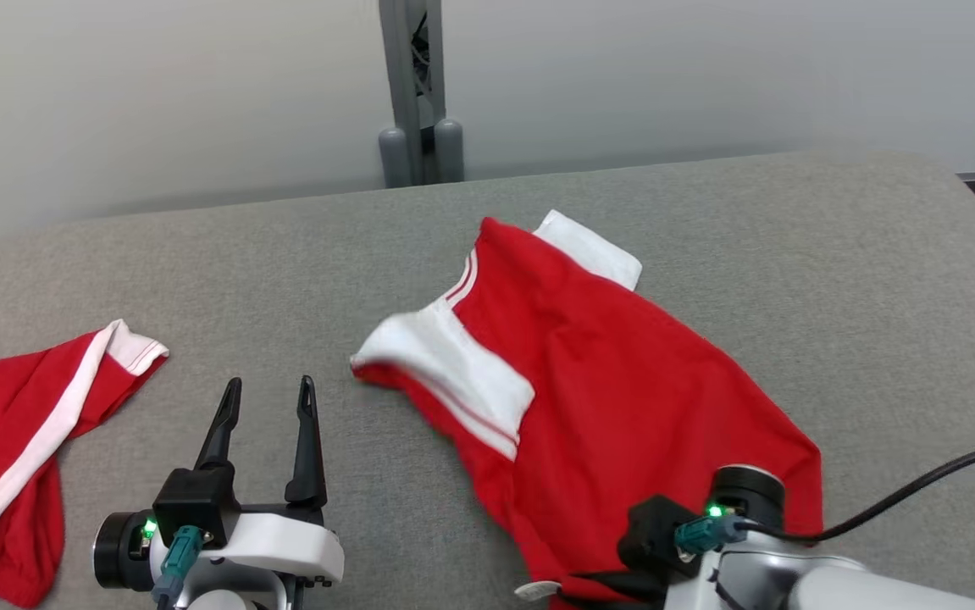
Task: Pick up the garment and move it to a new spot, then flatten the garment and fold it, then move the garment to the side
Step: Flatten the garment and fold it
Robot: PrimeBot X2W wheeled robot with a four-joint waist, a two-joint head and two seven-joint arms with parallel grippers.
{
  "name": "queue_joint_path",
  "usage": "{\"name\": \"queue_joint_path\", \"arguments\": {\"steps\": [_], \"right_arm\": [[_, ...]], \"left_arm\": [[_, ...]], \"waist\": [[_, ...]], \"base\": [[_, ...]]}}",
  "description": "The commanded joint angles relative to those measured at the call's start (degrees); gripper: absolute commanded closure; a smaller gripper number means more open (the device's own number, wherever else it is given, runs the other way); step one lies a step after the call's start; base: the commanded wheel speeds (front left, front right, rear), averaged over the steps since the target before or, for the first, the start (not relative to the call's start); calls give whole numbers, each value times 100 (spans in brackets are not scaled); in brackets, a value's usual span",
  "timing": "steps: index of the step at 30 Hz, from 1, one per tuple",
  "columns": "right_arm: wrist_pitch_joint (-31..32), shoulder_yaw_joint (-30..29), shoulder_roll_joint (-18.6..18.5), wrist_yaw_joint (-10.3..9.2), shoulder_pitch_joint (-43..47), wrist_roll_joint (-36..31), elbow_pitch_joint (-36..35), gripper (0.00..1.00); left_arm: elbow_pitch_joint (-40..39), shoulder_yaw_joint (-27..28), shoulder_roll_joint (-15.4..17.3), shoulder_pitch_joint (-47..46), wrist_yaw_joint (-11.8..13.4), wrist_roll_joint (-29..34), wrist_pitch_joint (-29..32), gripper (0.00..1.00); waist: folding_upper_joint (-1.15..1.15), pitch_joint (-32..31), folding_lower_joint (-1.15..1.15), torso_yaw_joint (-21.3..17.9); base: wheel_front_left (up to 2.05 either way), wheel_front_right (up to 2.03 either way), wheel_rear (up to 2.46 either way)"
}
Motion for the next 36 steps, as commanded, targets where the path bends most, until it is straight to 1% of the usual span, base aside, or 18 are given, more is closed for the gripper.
{"name": "queue_joint_path", "arguments": {"steps": [1,3,6,11,12,13,20,23,26,29,32,36], "right_arm": [[293,-62,-287,-6,7,132,-306,100],[592,-26,-543,-4,138,310,-586,100],[899,-38,-888,-4,209,421,-701,100],[990,-32,-1158,-4,354,252,-525,100],[898,-41,-1152,-4,340,176,-488,89],[869,-39,-1157,-4,381,235,-363,0],[618,-38,-1116,-4,257,416,29,0],[372,-36,-1113,-4,85,608,281,0],[17,-208,-1094,-4,-68,837,579,0],[-414,-545,-1087,-4,-162,907,973,0],[-932,-1085,-971,-4,-133,928,1471,0],[-1851,-1985,-689,-4,25,530,2253,0]], "left_arm": [[-3,10,24,9,-15,-7,-16,0],[-4,-2,25,-4,-8,-13,-16,0],[9,-12,25,-11,-28,-14,-16,0],[39,9,24,-7,-49,-6,-16,0],[43,9,23,-9,-48,-1,-16,0],[49,10,25,-12,-56,6,-16,0],[73,53,24,-38,-77,54,-16,0],[86,79,24,-40,-92,62,-16,0],[99,74,23,-57,-76,61,-16,0],[95,58,23,-86,-52,37,-16,0],[87,37,25,-103,-57,34,-16,0],[93,3,24,-136,-88,58,-16,0]], "waist": [[0,-111,0,-185],[0,-122,0,-243],[0,-132,0,-300],[0,-143,0,-346],[0,-142,0,-349],[0,-141,0,-355],[0,-131,0,-389],[0,-127,0,-421],[0,-129,0,-455],[0,-126,0,-490],[0,-125,0,-532],[0,-102,0,-605]], "base": [[0,0,0],[0,0,0],[0,0,0],[0,0,0],[0,0,0],[0,0,0],[0,0,0],[0,0,0],[0,0,0],[0,0,0],[0,0,0],[0,0,0]]}}
